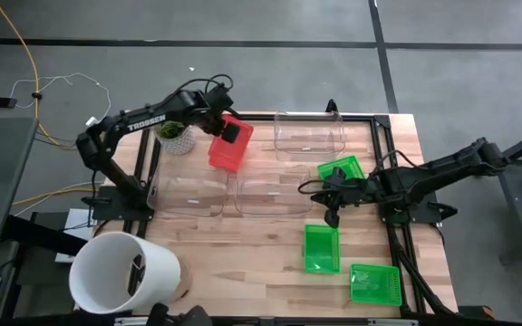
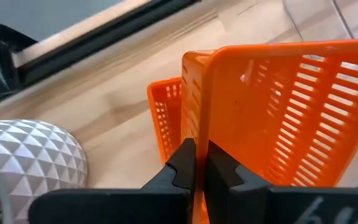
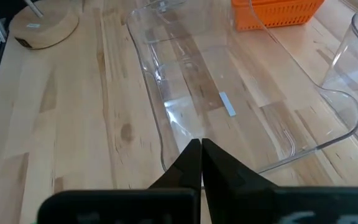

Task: Stack baskets by color
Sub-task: Stack the bottom orange bin on the top orange bins

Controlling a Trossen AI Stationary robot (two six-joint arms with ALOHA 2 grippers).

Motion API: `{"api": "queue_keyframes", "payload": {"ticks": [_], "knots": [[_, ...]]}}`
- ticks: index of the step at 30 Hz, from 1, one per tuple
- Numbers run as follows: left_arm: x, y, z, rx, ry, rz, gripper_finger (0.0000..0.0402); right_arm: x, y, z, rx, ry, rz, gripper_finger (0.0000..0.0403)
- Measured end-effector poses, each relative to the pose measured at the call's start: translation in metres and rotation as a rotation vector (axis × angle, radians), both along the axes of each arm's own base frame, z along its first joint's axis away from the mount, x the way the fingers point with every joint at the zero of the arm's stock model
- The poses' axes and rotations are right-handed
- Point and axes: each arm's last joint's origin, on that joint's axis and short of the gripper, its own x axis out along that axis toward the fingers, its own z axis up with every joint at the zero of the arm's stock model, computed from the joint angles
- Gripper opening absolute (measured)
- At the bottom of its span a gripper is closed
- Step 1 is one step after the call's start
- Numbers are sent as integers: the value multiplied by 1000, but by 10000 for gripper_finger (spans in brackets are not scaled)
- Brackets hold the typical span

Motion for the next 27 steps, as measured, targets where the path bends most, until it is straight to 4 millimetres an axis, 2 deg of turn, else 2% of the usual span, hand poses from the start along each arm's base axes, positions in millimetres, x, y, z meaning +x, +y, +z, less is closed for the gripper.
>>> {"api": "queue_keyframes", "payload": {"ticks": [8,27], "knots": [[10,8,-23,-69,41,-9,0,1,0,-2,-2,9,0,0],[8,1,-26,-203,25,-51,0,1,0,-2,-13,7,-9,0]]}}
